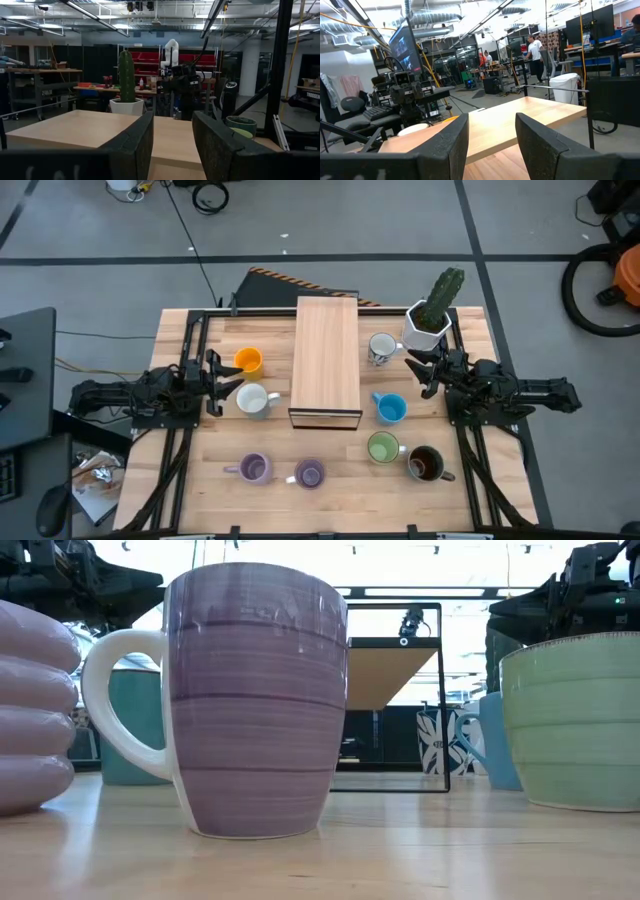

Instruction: Place coffee mugs

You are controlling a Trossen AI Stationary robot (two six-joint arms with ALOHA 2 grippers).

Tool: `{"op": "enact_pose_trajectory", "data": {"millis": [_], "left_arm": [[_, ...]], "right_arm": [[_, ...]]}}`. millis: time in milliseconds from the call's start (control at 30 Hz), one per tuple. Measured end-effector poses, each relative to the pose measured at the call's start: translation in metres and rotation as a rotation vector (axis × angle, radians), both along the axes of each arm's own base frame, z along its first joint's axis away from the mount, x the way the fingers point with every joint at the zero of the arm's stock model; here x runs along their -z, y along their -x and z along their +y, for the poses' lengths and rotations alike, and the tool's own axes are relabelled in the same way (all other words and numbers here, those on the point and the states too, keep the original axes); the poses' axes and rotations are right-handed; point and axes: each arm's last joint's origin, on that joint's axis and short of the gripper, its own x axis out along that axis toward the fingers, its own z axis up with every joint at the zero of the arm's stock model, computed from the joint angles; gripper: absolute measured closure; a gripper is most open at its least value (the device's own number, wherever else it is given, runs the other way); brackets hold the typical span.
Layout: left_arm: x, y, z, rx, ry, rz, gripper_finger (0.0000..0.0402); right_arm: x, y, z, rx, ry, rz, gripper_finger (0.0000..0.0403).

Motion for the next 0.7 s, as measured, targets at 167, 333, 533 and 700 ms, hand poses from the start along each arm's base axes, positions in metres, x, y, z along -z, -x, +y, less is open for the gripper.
{"op": "enact_pose_trajectory", "data": {"millis": [167,333,533,700], "left_arm": [[0.000,0.000,0.000,0.000,0.000,0.000,0.0260],[0.000,0.000,0.000,0.001,0.000,0.000,0.0260],[0.000,0.000,0.000,0.000,0.000,-0.001,0.0260],[-0.001,0.000,0.000,0.071,0.217,-0.054,0.0260]], "right_arm": [[0.000,0.000,0.000,0.000,0.000,0.000,0.0235],[0.000,0.000,0.000,0.000,0.000,0.000,0.0235],[-0.002,0.001,0.000,0.000,0.002,-0.027,0.0235],[-0.011,0.005,-0.003,0.105,-0.025,-0.131,0.0235]]}}
